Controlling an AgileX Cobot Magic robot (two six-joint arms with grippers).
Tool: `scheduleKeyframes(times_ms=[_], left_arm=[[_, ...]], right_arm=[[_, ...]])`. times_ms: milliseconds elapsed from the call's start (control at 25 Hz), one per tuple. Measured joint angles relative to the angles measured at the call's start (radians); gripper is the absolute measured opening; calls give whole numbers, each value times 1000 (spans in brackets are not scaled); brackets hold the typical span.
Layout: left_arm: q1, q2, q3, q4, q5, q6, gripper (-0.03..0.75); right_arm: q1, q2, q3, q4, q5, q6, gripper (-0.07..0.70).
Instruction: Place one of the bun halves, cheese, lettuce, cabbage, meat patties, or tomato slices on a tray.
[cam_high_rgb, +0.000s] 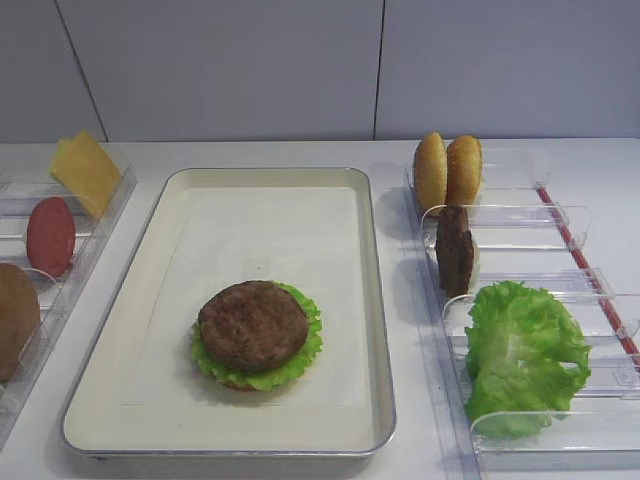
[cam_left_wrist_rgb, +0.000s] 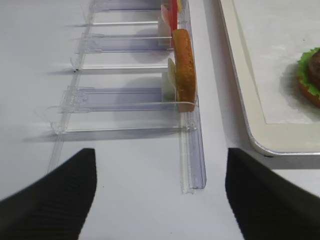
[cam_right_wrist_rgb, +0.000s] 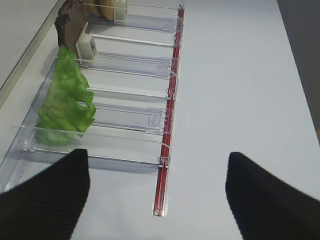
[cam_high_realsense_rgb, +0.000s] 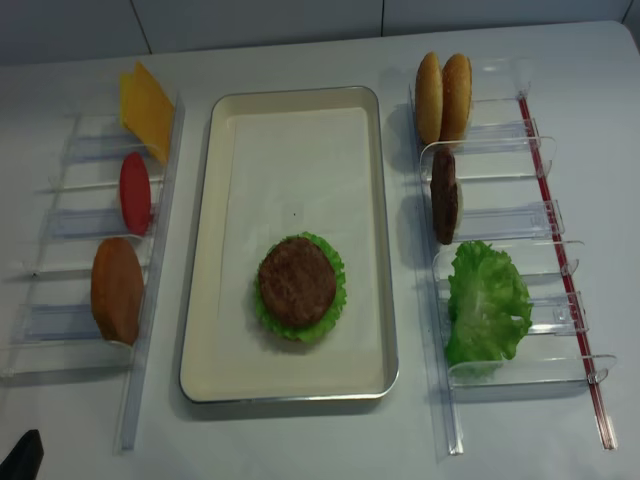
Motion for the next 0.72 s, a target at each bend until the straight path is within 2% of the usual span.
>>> scheduleKeyframes(times_ms=[720], left_arm=[[0, 0, 0, 0, 0, 0, 533]], right_arm=[[0, 0, 0, 0, 0, 0, 564]])
